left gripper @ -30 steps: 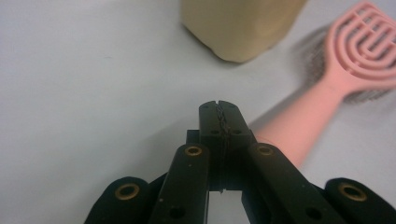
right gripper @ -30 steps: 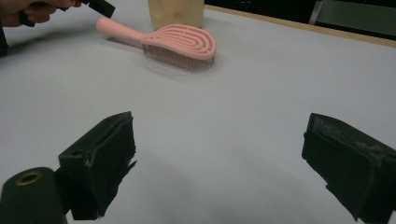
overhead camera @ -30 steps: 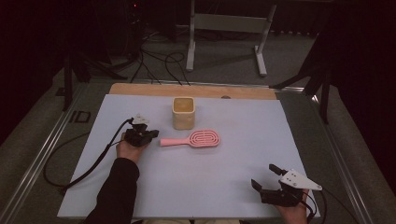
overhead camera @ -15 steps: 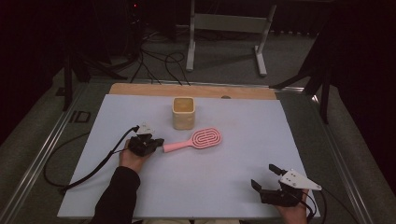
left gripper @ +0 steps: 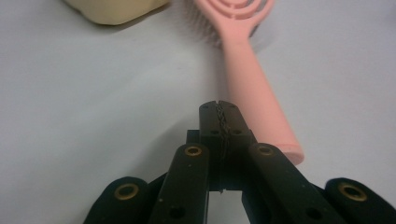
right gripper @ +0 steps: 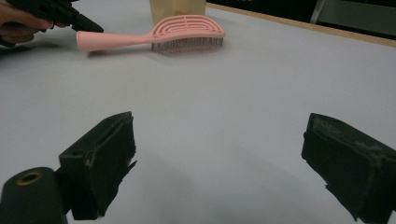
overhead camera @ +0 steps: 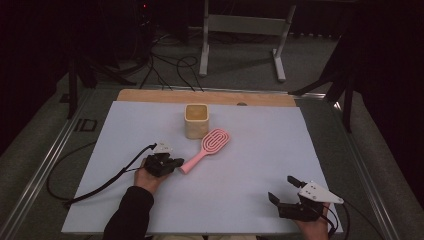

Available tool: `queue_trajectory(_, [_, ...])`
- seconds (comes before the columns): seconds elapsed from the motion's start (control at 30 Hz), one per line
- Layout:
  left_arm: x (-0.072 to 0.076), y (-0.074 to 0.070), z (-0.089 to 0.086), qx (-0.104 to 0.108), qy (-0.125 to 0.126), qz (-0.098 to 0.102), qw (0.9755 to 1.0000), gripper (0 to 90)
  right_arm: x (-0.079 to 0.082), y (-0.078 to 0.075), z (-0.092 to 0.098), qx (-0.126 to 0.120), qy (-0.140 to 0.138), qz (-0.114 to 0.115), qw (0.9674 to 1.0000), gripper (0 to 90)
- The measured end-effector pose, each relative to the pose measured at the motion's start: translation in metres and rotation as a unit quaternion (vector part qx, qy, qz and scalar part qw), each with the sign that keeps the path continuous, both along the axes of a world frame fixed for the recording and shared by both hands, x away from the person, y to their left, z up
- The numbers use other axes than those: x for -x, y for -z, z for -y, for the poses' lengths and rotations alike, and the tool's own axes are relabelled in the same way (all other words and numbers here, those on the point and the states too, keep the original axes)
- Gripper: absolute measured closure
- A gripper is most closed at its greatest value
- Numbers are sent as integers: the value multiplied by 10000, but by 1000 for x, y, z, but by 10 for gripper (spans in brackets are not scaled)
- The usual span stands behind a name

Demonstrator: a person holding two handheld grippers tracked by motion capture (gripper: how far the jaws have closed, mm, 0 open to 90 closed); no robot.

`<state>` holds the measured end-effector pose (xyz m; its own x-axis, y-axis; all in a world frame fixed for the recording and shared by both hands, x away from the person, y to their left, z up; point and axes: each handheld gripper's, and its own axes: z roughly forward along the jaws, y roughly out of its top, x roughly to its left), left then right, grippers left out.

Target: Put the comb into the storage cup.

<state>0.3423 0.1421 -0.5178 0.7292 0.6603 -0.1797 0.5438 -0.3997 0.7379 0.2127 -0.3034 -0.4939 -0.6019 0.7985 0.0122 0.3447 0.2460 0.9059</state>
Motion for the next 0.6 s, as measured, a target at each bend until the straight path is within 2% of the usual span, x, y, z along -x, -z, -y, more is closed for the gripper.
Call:
queue_trajectory(0.07, [2, 0, 2, 21, 43, 5, 10000, 898, 0, 0, 0, 7, -4, 4, 10000, 92])
queue_trajectory(0.13, [5, 0, 8, -156, 113, 71, 9998, 898, 0, 0, 0, 1, -6, 0, 10000, 92])
queue_trajectory(0.27, [12, -4, 22, -269, 232, 159, 9992, 897, 0, 0, -1, 6, -4, -1, 10000, 92])
queue_trajectory(0.6, [27, -6, 50, -250, 470, 198, 9984, 898, 0, 0, -1, 29, -35, 11, 10000, 93])
